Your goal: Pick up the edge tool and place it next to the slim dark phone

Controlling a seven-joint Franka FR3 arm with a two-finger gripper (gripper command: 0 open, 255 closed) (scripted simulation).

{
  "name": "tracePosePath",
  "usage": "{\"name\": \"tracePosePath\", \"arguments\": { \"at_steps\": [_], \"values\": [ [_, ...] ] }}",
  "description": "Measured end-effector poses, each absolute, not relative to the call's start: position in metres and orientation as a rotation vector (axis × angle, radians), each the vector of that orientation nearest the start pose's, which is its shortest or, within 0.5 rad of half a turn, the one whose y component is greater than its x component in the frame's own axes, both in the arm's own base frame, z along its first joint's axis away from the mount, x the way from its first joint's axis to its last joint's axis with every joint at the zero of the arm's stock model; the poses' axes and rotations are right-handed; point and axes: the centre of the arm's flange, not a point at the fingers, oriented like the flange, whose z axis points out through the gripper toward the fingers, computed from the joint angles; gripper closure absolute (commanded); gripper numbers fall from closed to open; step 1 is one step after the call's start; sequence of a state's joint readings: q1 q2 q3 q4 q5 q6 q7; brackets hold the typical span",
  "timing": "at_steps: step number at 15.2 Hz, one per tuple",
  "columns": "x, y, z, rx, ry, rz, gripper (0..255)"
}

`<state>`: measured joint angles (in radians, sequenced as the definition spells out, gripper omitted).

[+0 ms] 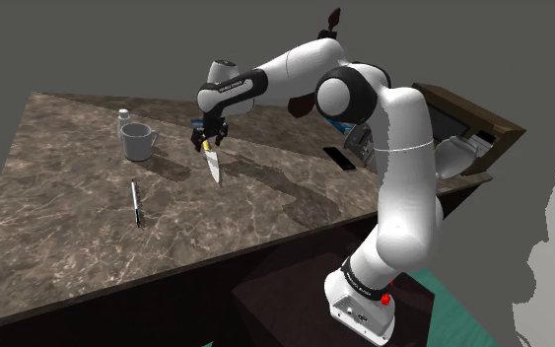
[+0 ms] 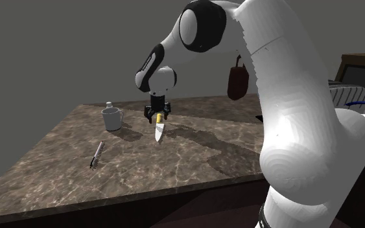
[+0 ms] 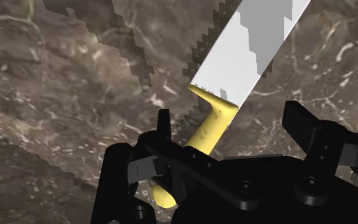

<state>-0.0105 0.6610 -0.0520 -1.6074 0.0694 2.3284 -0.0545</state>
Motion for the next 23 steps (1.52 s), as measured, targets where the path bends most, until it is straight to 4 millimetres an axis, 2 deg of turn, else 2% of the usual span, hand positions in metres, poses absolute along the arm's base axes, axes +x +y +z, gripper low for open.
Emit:
{"name": "tracePosePath", "arguments": {
  "at_steps": [4, 5, 15, 23],
  "values": [
    [0.7, -0.038, 0.247, -3.123, 0.066, -0.098, 0],
    [0.7, -0.038, 0.247, -3.123, 0.066, -0.098, 255],
    [0.7, -0.037, 0.247, -3.122, 0.066, -0.099, 255],
    [0.7, -0.038, 0.283, -3.123, 0.066, -0.099, 255]
  ]
}}
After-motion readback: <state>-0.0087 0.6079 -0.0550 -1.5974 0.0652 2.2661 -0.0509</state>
